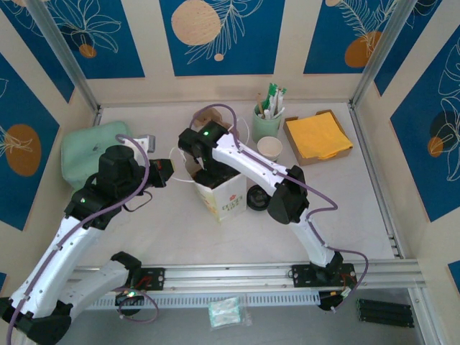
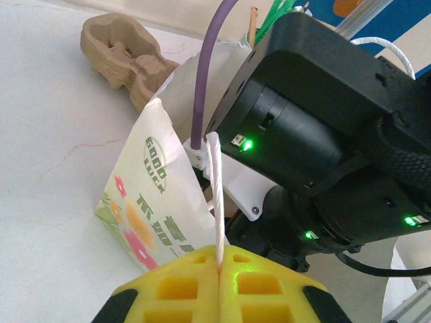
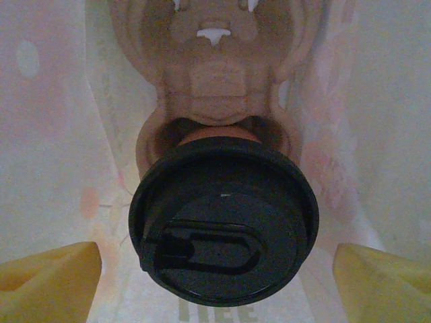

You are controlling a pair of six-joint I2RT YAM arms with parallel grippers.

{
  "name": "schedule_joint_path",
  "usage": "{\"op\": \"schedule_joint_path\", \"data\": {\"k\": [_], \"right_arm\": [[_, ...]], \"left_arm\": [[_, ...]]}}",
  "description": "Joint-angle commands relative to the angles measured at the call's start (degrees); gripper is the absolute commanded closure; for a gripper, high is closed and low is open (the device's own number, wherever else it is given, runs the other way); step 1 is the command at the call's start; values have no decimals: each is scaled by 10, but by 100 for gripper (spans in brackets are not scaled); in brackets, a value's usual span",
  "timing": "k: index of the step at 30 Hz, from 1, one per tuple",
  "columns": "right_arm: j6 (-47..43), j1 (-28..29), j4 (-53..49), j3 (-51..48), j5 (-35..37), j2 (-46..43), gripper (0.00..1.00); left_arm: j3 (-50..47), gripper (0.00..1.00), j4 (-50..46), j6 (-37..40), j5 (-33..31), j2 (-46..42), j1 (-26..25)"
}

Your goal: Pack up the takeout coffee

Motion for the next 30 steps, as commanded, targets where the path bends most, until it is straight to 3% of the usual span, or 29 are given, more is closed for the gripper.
{"op": "schedule_joint_path", "data": {"k": [1, 30], "right_arm": [[0, 3, -61, 20, 0, 2, 10], [1, 2, -90, 90, 7, -19, 9]], "left_arm": [[16, 100, -9, -2, 9, 2, 6], [25, 100, -7, 0, 14, 14, 6]]}}
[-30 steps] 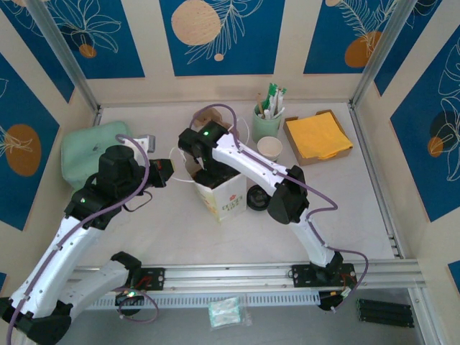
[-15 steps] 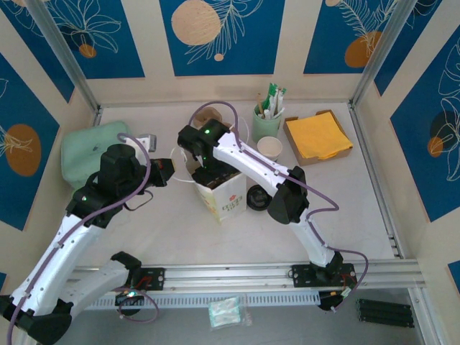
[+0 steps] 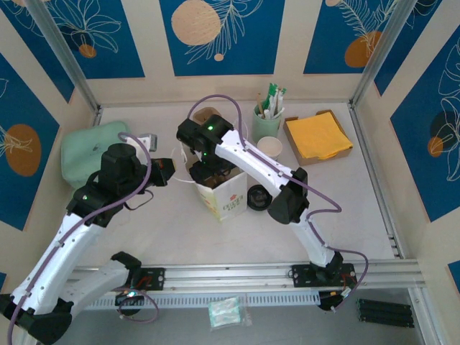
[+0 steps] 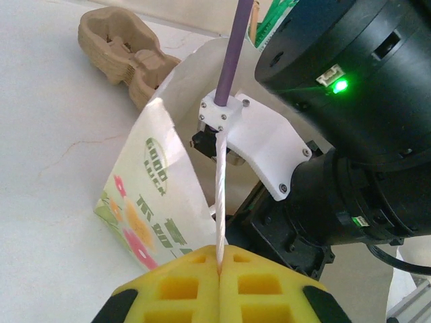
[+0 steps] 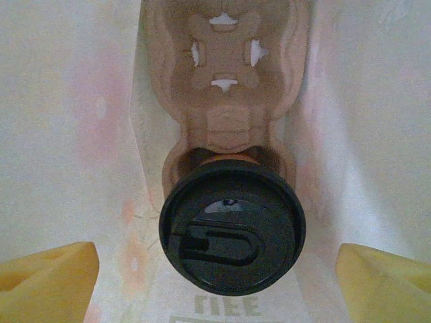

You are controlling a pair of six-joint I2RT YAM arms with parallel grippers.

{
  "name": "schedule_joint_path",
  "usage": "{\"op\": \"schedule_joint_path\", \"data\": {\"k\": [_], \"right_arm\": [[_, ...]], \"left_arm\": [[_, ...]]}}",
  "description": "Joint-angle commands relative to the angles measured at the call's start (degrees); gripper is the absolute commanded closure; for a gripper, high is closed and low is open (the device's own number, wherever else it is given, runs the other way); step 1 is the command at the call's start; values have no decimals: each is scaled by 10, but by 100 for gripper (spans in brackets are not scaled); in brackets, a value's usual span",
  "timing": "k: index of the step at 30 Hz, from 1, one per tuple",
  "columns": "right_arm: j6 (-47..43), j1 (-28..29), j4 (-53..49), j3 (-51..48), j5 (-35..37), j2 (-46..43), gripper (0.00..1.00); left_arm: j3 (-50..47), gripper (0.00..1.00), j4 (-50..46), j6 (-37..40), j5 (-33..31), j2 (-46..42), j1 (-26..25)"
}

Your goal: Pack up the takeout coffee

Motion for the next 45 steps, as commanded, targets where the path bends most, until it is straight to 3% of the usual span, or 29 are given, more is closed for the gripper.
{"op": "schedule_joint_path", "data": {"k": [1, 45], "right_arm": [[2, 2, -87, 16, 1, -21, 9], [32, 17, -78, 61, -7, -110, 15]], "left_arm": [[19, 100, -5, 0, 10, 1, 6], [30, 100, -2, 3, 11, 19, 5]]}}
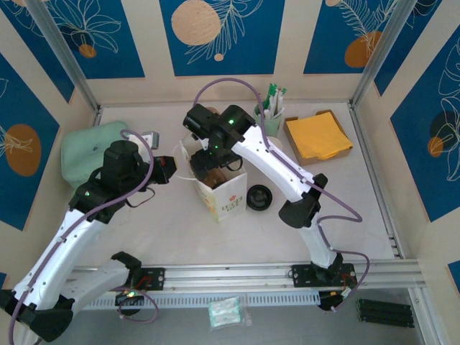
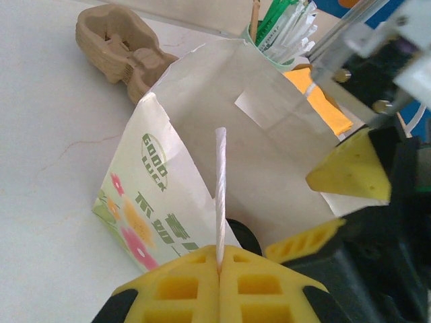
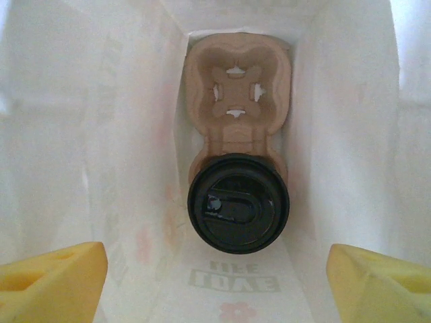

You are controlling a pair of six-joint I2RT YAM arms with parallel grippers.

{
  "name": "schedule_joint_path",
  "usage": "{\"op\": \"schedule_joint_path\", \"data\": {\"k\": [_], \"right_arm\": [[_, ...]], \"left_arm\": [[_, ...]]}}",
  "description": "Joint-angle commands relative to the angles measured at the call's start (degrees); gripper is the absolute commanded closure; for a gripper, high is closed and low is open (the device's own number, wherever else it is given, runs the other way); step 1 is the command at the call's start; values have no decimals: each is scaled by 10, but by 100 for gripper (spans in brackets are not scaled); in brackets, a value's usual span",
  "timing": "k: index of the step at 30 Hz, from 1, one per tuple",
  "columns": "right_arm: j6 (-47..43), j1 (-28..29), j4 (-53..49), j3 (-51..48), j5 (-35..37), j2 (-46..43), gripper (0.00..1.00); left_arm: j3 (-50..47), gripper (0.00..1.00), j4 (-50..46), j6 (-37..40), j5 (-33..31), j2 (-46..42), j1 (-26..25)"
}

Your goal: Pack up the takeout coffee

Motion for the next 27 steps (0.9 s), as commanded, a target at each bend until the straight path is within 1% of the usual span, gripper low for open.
{"op": "schedule_joint_path", "data": {"k": [1, 13, 18, 27], "right_arm": [[12, 9, -79, 18, -7, -28, 15], [18, 23, -86, 16, -3, -47, 16], [21, 30, -87, 16, 0, -55, 16], [27, 36, -84, 10, 1, -79, 16]], "left_arm": [[19, 100, -1, 1, 8, 2, 6], [30, 100, 3, -1, 14, 6, 5], [39, 95, 3, -1, 15, 10, 6], [60, 82, -1, 3, 19, 17, 5]]}}
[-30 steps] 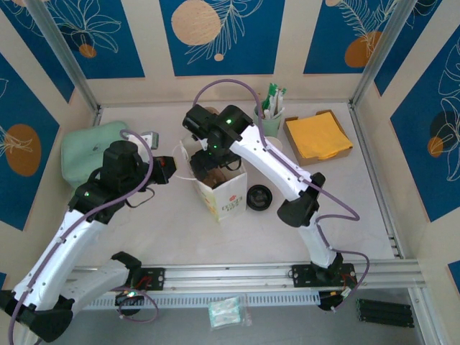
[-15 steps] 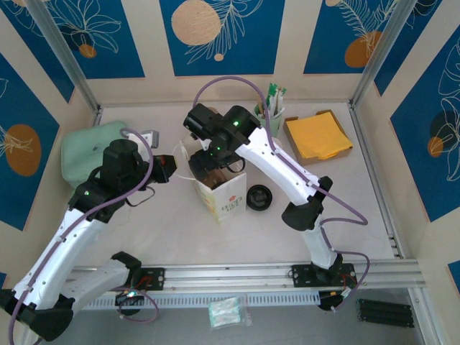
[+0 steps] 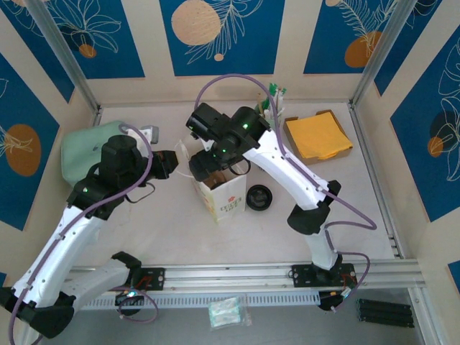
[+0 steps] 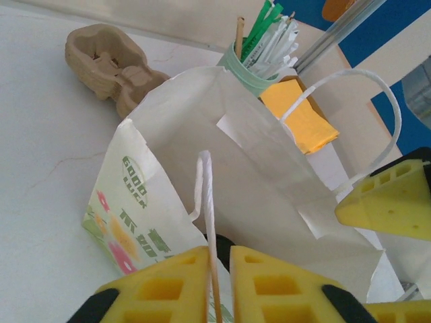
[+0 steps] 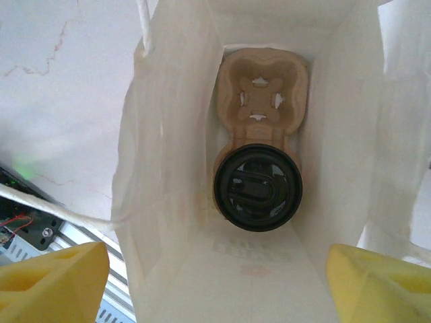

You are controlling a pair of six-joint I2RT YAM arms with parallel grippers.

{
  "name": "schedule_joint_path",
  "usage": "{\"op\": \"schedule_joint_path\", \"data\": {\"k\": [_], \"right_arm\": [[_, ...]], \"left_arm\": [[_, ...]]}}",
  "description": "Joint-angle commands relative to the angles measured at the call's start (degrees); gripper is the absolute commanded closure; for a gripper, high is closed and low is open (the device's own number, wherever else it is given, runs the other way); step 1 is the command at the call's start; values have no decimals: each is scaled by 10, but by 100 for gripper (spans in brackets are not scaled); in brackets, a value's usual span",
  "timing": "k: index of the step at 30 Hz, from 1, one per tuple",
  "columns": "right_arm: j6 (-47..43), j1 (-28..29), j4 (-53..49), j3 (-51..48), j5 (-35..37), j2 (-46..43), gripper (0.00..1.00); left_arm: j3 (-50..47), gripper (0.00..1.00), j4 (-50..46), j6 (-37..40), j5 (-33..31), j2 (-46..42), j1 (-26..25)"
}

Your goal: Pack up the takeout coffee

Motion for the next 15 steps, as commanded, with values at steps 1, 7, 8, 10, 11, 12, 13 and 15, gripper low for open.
{"op": "schedule_joint_path", "data": {"k": [1, 7, 8, 10, 11, 12, 13, 15], "right_arm": [[13, 7, -83, 4, 0, -28, 16], [18, 7, -58, -18, -3, -61, 16], [18, 7, -53, -19, -4, -66, 16], [19, 4, -44, -21, -8, -75, 16], [19, 3, -38, -20, -10, -79, 16], [20, 1, -32, -21, -13, -83, 16], [19, -1, -25, -22, -15, -88, 16], [20, -6, -9, -27, -21, -99, 16]], "left_arm": [[25, 81, -2, 3, 12, 0, 5], [47, 68, -9, 6, 11, 4, 5], [51, 66, -10, 7, 10, 5, 5], [58, 60, -11, 7, 10, 6, 6], [63, 58, -11, 7, 10, 8, 5], [67, 56, -11, 7, 10, 8, 5], [72, 54, -11, 7, 10, 10, 6], [81, 50, -11, 7, 11, 14, 5]]}}
